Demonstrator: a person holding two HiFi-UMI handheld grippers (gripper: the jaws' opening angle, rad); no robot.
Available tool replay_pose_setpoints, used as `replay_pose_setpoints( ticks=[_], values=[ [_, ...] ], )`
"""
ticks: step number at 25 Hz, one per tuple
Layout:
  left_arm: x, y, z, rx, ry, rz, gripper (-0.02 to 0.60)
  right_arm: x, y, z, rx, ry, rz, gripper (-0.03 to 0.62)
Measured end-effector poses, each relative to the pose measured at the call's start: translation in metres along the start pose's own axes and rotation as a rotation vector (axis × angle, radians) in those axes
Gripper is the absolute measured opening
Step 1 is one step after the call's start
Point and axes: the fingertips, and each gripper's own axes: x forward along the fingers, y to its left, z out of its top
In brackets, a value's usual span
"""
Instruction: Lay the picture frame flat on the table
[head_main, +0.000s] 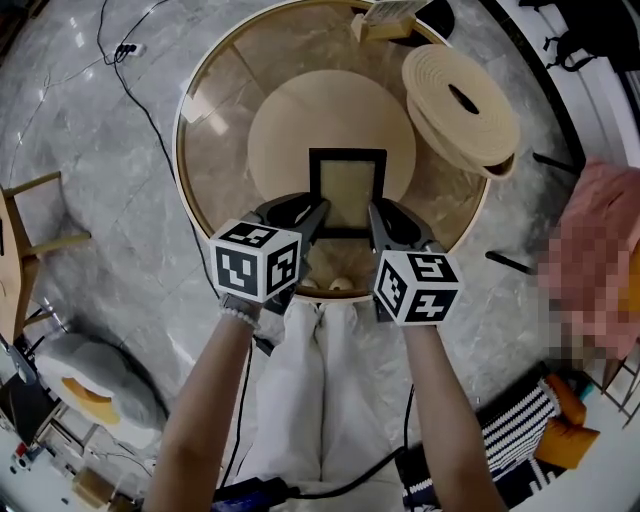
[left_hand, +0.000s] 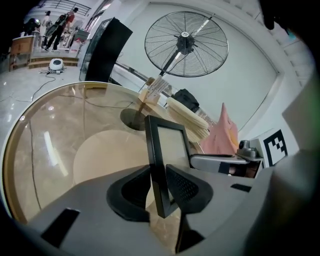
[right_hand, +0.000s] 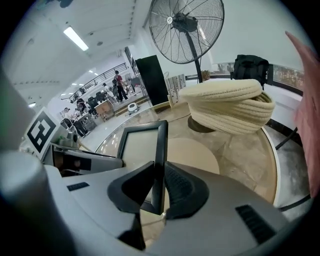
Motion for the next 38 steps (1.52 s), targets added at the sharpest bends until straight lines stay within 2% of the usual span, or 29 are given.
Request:
replay_pose_setpoints(
  ticks=[6,11,18,19,21,23,27,31,38],
  values=[
    [0.013,0.013,0.004,-0.004,0.023,0.057,0.114,0.013,-0.006,0.001,0.029,0.013,-0.023,0.083],
    [0.015,0.016,0.006,0.068,0.025,0.125,0.108,0.02,-0.006,-0.002,0.016,0.019,-0.054,0.083],
    [0.004,0.018,0.005,0.093,0.006,0.133,0.146,0.016,-0.007,0.005,-0.072,-0.019,-0.063,0.089],
    [-0.001,0.019,0.006,0.104,-0.005,0.14,0.136,0.014,-0.008,0.007,-0.074,-0.029,-0.067,0.089],
    [-0.01,0.02,0.007,0.137,-0.021,0.161,0.079,0.007,-0.01,0.01,-0.076,-0.048,-0.082,0.082],
    [-0.02,0.018,0.008,0.167,-0.034,0.176,0.041,-0.001,-0.01,0.012,-0.088,-0.064,-0.095,0.052],
    [-0.042,0.004,0.017,0.195,-0.071,0.168,0.026,-0.02,-0.001,0.021,-0.11,-0.082,-0.087,0.04],
    [-0.072,-0.024,0.037,0.256,-0.13,0.138,0.021,-0.046,0.013,0.035,-0.141,-0.098,-0.064,0.038],
    [-0.122,-0.072,0.065,0.314,-0.192,0.1,0.017,-0.097,0.043,0.059,-0.172,-0.136,-0.033,0.038]
  ],
)
